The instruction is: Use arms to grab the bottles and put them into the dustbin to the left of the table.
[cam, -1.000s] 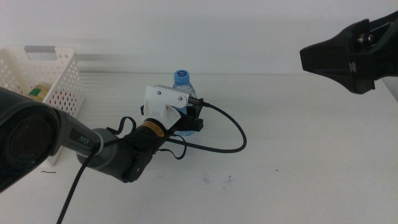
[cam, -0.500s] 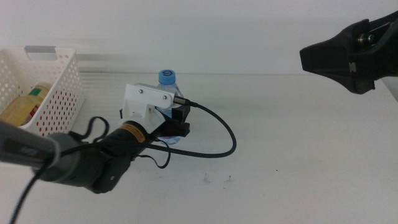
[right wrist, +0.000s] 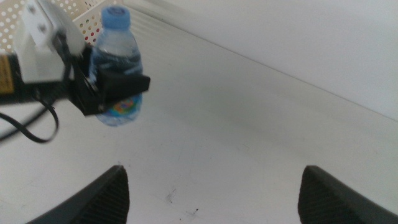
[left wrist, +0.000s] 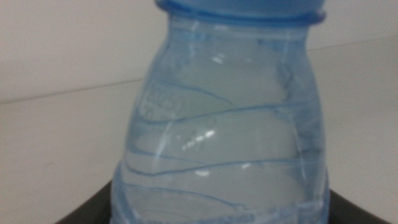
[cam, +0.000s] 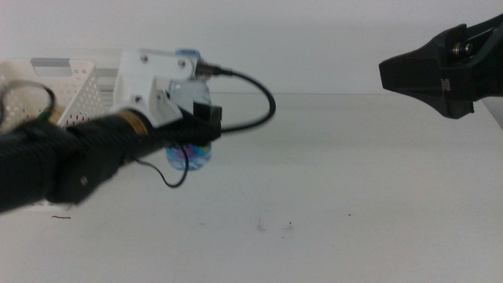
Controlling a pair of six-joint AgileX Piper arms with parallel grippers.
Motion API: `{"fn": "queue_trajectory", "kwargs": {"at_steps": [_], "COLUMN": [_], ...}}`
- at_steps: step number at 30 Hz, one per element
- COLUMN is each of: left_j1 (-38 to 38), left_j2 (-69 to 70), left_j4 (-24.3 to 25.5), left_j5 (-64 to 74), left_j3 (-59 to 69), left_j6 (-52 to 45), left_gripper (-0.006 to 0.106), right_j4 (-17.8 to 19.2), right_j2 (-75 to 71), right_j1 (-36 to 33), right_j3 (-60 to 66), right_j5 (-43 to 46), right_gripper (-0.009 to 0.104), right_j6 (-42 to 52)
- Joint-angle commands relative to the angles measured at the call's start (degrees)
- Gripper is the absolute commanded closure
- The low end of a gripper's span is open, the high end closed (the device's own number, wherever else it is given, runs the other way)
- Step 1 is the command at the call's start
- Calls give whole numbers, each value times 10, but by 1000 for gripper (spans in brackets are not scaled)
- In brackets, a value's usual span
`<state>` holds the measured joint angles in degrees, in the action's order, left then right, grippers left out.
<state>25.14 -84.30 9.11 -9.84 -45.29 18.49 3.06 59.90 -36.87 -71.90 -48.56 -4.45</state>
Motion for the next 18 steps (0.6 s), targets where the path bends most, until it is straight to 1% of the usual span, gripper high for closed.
{"fn": "queue_trajectory", "kwargs": {"at_steps": [1,6,7,9,11,14,16,18], "left_j1": [0,0,0,0,-5,-27,-53,-84], "left_j2": [30,47,47,47,47,44,37,27], "left_j4": [14,25,22,11,-28,-136,-199,-229], "left_j5": [50,146,198,259,313,389,440,489], "left_j3": [-36,-95,-130,-165,-204,-265,-301,-333], "left_j6": [11,10,4,-24,-79,-192,-264,-301], "left_gripper": [101,101,101,101,101,101,101,101], "right_j4": [2,2,2,2,2,2,2,2], "right_j2": [-2,-2,-2,-2,-2,-2,-2,-2], "right_j1": [4,4,4,4,4,4,4,4], "right_j3": [-4,-4,-4,-4,-4,-4,-4,-4], "right_j5": [6,6,6,6,6,6,6,6], "right_gripper": [7,7,7,7,7,7,7,7], "right_j6": [4,4,4,4,4,4,4,4]}}
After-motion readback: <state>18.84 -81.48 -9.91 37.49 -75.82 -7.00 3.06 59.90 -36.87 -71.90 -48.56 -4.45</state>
